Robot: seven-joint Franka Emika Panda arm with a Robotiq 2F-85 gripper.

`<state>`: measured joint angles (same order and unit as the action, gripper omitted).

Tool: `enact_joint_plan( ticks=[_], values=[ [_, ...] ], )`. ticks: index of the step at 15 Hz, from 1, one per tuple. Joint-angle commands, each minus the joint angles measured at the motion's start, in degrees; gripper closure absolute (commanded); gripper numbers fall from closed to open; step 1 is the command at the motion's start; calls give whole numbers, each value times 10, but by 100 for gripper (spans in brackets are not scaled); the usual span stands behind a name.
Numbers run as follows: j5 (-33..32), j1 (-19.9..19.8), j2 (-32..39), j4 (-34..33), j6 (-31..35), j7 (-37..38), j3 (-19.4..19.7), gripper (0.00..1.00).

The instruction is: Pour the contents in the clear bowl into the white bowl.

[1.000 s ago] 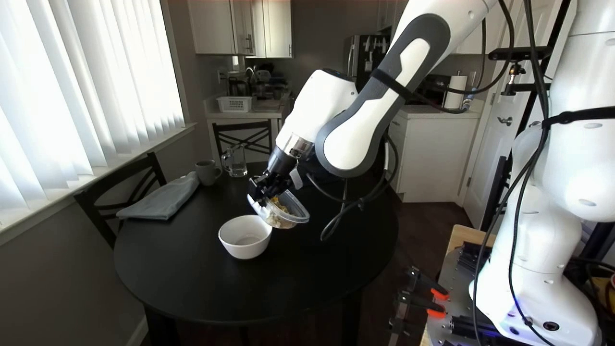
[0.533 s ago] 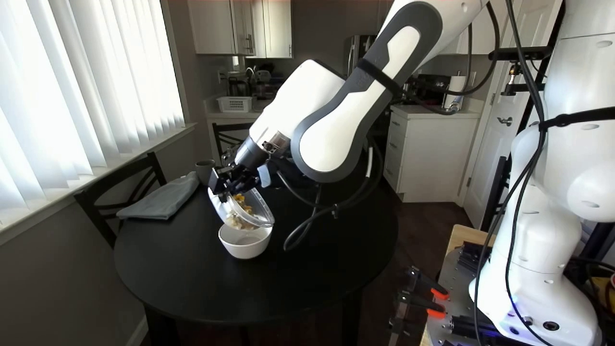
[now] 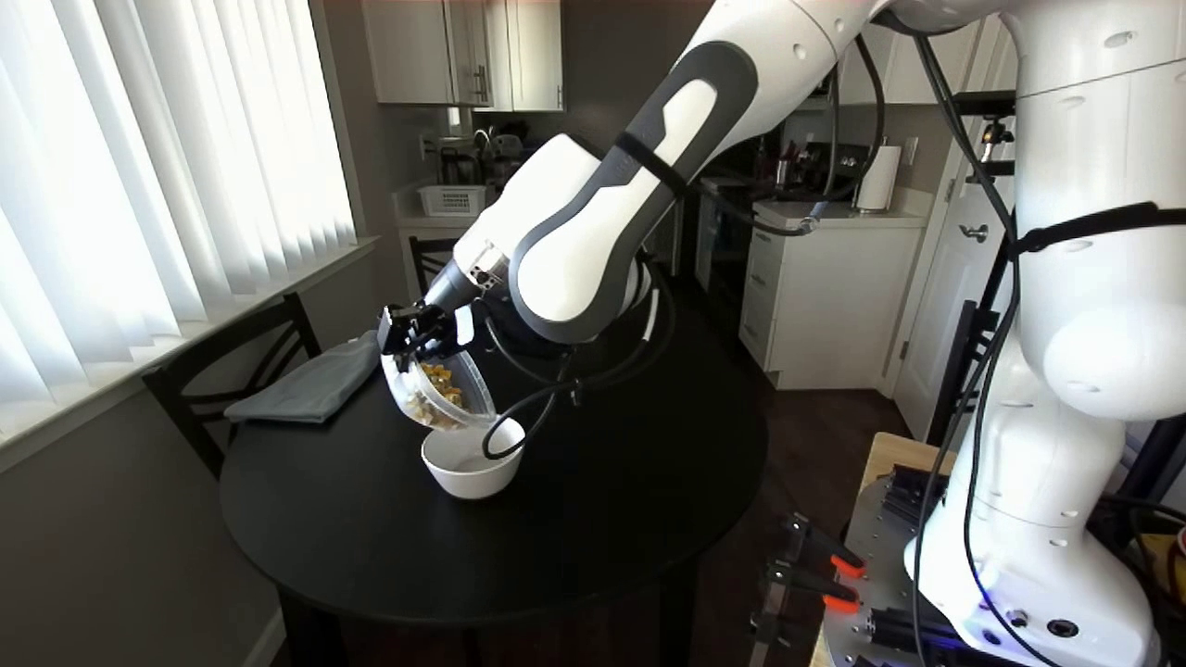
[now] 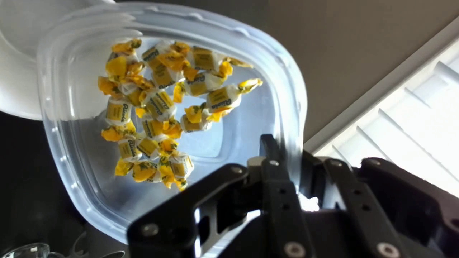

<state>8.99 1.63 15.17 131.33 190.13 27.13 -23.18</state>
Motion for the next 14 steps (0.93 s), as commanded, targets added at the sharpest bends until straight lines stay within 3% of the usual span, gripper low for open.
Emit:
enact_joint_plan(
  ticks=[1, 9, 14],
  values=[
    [-37, -88, 66, -42, 37, -9, -64, 99],
    [-108, -173, 143, -66, 105, 4, -128, 99],
    [-132, -234, 155, -113, 80, 11, -187, 99]
  ],
)
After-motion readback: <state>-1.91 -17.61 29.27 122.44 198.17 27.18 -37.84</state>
